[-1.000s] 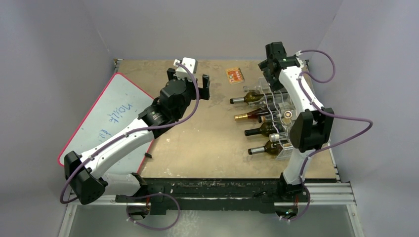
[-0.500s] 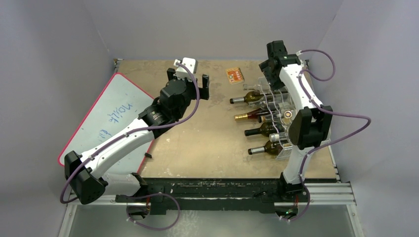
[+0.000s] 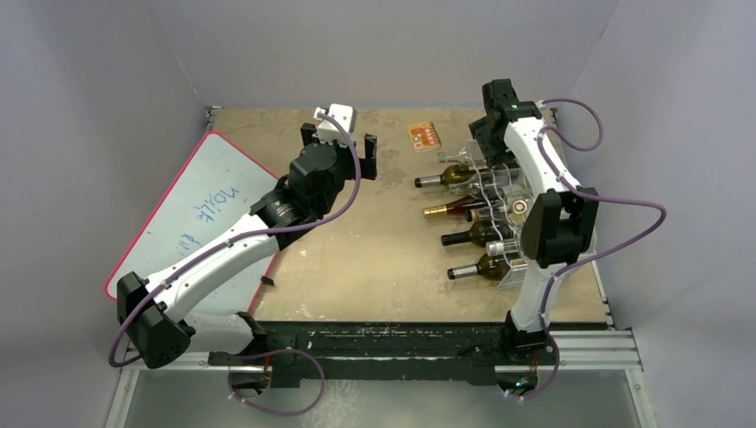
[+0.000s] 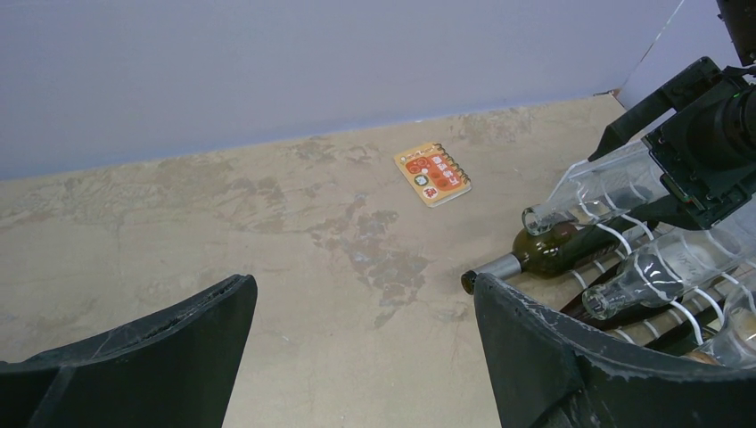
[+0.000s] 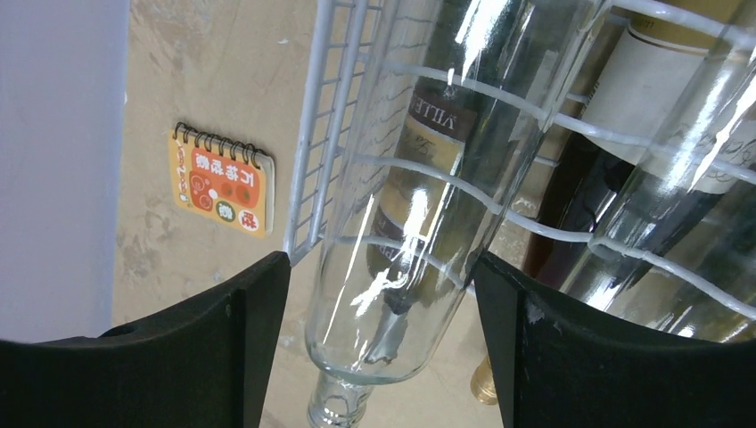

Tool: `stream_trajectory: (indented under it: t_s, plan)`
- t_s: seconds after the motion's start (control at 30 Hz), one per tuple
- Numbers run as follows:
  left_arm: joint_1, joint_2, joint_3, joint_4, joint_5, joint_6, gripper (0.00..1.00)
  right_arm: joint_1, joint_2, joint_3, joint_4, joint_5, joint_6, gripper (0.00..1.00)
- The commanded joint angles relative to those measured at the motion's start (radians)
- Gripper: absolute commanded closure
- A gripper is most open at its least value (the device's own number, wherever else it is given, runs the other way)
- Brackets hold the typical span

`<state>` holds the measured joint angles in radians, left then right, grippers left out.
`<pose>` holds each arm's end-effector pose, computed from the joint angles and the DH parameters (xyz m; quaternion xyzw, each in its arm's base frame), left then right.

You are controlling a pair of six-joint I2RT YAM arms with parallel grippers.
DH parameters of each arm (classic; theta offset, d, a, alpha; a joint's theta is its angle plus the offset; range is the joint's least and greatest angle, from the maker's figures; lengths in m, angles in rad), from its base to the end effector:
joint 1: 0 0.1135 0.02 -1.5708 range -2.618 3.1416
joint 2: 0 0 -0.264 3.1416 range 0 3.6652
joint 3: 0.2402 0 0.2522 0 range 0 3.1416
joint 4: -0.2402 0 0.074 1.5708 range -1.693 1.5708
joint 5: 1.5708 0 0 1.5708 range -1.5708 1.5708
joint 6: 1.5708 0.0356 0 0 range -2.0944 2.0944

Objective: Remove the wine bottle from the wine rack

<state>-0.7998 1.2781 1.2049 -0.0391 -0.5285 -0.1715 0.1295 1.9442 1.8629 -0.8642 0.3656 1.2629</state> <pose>0.2196 -0.2002 0.3965 0.0569 0.7383 -0.1280 0.6597 0.4262 0.0427 0.3123 0.5495 0.7594 0.0612 0.3430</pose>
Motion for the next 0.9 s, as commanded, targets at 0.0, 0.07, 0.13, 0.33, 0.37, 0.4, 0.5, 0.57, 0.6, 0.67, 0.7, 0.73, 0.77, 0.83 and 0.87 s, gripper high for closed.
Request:
stream_trajectory:
  t_s: [0.0, 0.07, 0.13, 0.33, 0.37, 0.4, 0.5, 0.57, 0.6, 0.67, 0.7, 0.73, 0.77, 0.83, 0.87]
  plan:
    - [-0.002, 0.000, 0.010, 0.039, -0.014, 0.018, 0.09, -0.007, -0.010, -0.022, 0.044, -0.017, 0.053, 0.23]
    - [-0.002, 0.005, 0.009, 0.038, -0.017, 0.019, 0.09, -0.008, -0.005, -0.030, 0.047, -0.029, 0.055, 0.23]
    - [-0.002, 0.008, 0.010, 0.039, -0.018, 0.021, 0.09, -0.010, -0.002, -0.036, 0.052, -0.039, 0.063, 0.23]
    - [-0.002, 0.015, 0.015, 0.033, -0.022, 0.023, 0.09, -0.016, -0.007, -0.088, 0.092, -0.053, 0.084, 0.22]
    - [-0.002, 0.015, 0.014, 0.033, -0.022, 0.024, 0.09, -0.017, -0.007, -0.097, 0.096, -0.056, 0.090, 0.22]
    - [-0.002, 0.016, 0.015, 0.033, -0.022, 0.024, 0.09, -0.019, -0.008, -0.106, 0.100, -0.058, 0.095, 0.22]
    - [-0.003, 0.018, 0.014, 0.032, -0.029, 0.025, 0.10, -0.026, -0.007, -0.131, 0.120, -0.060, 0.101, 0.20]
    - [-0.003, 0.022, 0.014, 0.032, -0.038, 0.029, 0.10, -0.031, -0.008, -0.141, 0.129, -0.069, 0.108, 0.20]
    - [-0.003, 0.024, 0.012, 0.033, -0.044, 0.031, 0.09, -0.031, -0.010, -0.146, 0.138, -0.070, 0.107, 0.20]
    - [-0.003, 0.032, 0.014, 0.031, -0.052, 0.035, 0.10, -0.031, -0.016, -0.153, 0.144, -0.070, 0.113, 0.21]
    - [-0.003, 0.033, 0.014, 0.031, -0.053, 0.035, 0.10, -0.031, -0.022, -0.156, 0.148, -0.068, 0.115, 0.22]
    - [-0.002, 0.032, 0.015, 0.029, -0.053, 0.035, 0.10, -0.031, -0.029, -0.157, 0.152, -0.067, 0.115, 0.23]
    - [-0.002, 0.033, 0.016, 0.029, -0.051, 0.036, 0.10, -0.032, -0.037, -0.156, 0.157, -0.066, 0.115, 0.28]
    - [-0.002, 0.032, 0.015, 0.030, -0.049, 0.034, 0.10, -0.031, -0.055, -0.148, 0.163, -0.060, 0.110, 0.32]
    - [-0.002, 0.033, 0.016, 0.030, -0.049, 0.035, 0.10, -0.032, -0.064, -0.141, 0.165, -0.058, 0.106, 0.34]
